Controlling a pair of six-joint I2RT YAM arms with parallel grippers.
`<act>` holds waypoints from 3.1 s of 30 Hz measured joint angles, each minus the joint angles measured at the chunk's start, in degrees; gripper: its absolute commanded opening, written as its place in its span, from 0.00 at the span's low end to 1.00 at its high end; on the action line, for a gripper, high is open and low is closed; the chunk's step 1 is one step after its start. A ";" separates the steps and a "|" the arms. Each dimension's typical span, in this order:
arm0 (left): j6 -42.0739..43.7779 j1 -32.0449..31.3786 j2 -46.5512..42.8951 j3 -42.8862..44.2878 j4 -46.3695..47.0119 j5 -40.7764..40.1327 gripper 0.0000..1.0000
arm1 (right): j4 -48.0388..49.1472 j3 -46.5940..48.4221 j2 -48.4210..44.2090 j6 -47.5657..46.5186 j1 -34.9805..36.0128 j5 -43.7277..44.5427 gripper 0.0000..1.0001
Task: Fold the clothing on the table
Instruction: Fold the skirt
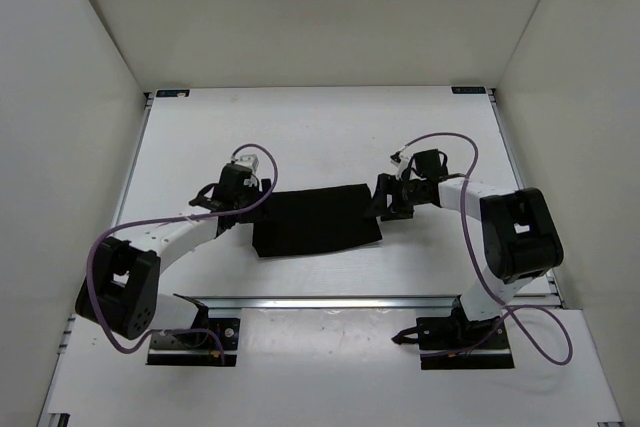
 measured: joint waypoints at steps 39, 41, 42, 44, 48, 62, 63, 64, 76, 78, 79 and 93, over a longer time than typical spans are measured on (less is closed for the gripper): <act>-11.37 -3.17 20.02 4.35 19.23 7.82 0.00 | -16.94 33.92 10.62 -5.99 6.56 10.97 0.00; -12.55 -3.30 22.43 6.23 20.74 9.07 0.00 | -20.06 37.20 11.69 -7.32 9.73 12.96 0.00; -13.03 -3.41 23.30 6.84 21.46 9.60 0.00 | -21.64 39.19 12.72 -7.96 11.43 13.79 0.00; -13.94 -3.69 24.55 7.65 22.62 10.47 0.00 | -23.80 42.73 14.99 -8.81 14.36 15.15 0.00; -14.80 -4.07 25.42 7.96 24.09 11.17 0.00 | -27.17 47.17 18.64 -9.22 18.71 15.85 0.00; -15.85 -2.08 24.92 4.85 28.15 14.12 0.00 | -30.34 53.20 29.38 -5.33 23.50 14.12 0.35; -15.85 -1.97 24.90 4.79 28.26 14.19 0.00 | -30.36 53.20 29.44 -4.94 23.56 14.01 0.40; -15.82 -1.90 24.90 4.74 28.37 14.25 0.01 | -30.12 53.09 29.35 -4.66 23.56 13.84 0.51; -15.78 -0.68 24.90 4.17 28.96 16.46 0.02 | -18.03 40.41 9.94 0.83 19.23 12.37 0.46; -15.76 -0.61 24.90 4.17 28.94 16.63 0.03 | -15.37 36.48 5.86 1.79 17.44 12.33 0.39; -15.76 -0.59 24.90 4.17 28.92 16.65 0.04 | -14.40 34.58 4.55 2.12 16.52 12.44 0.37; -15.80 0.85 24.87 4.22 27.82 18.78 0.15 | -13.20 29.18 16.11 2.23 20.33 10.95 0.07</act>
